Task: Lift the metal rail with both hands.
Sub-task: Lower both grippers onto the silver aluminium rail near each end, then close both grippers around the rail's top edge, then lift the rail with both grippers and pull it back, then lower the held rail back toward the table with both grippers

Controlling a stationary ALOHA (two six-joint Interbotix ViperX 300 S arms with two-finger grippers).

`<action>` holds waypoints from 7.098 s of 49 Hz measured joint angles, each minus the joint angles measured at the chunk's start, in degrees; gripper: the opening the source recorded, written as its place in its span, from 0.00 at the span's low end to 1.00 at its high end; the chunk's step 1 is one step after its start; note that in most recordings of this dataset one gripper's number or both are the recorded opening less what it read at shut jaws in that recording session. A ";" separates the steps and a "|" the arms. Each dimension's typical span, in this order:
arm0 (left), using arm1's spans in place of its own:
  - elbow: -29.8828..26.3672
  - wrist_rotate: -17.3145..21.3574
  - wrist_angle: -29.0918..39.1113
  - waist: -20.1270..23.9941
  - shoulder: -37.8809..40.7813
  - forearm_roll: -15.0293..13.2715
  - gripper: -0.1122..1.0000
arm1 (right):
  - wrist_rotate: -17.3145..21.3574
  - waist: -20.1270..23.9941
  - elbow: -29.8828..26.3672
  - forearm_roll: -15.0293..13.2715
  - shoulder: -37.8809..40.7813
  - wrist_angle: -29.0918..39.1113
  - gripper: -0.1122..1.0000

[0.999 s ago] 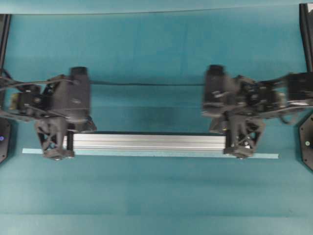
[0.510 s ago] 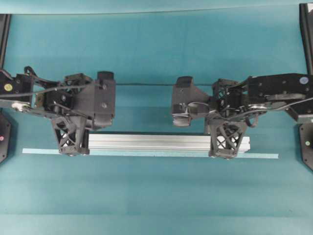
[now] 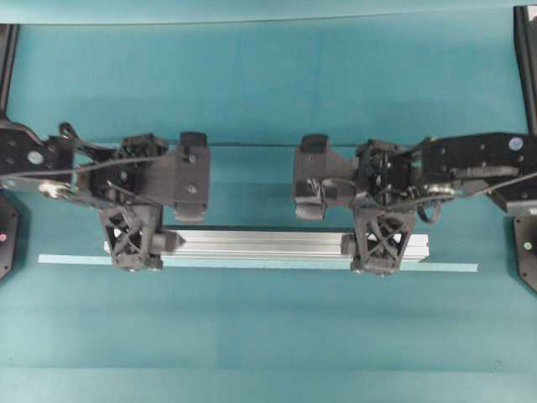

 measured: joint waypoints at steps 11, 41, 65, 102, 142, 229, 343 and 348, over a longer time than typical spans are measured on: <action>0.53 -0.53 -1.93 -0.18 2.81 0.00 0.99 | -0.70 1.58 1.58 -0.18 0.97 -5.27 0.96; 6.15 -3.96 -15.12 -0.26 9.23 0.00 1.00 | -0.44 1.76 2.46 -0.53 8.17 -11.87 0.96; 9.32 -4.04 -23.82 -0.18 14.77 0.00 1.00 | -0.44 1.76 3.96 -0.62 13.01 -15.38 0.96; 9.23 -3.78 -25.05 -0.79 15.38 0.00 0.43 | -0.35 1.41 4.83 -0.53 13.18 -15.38 0.45; 1.93 -3.78 -7.65 0.62 5.54 0.00 0.43 | -0.35 -1.41 -1.85 -0.09 4.75 2.37 0.45; -37.71 -6.15 33.75 0.70 -4.92 0.00 0.43 | 4.13 -1.32 -49.57 -0.62 3.08 47.29 0.45; 1.14 -4.48 -9.14 2.64 13.27 0.18 0.43 | -3.16 -0.88 -0.70 -2.46 9.32 -5.89 0.45; 1.49 -4.48 -9.67 2.55 13.89 0.18 0.43 | -2.99 -0.44 0.53 -2.02 9.58 -8.09 0.45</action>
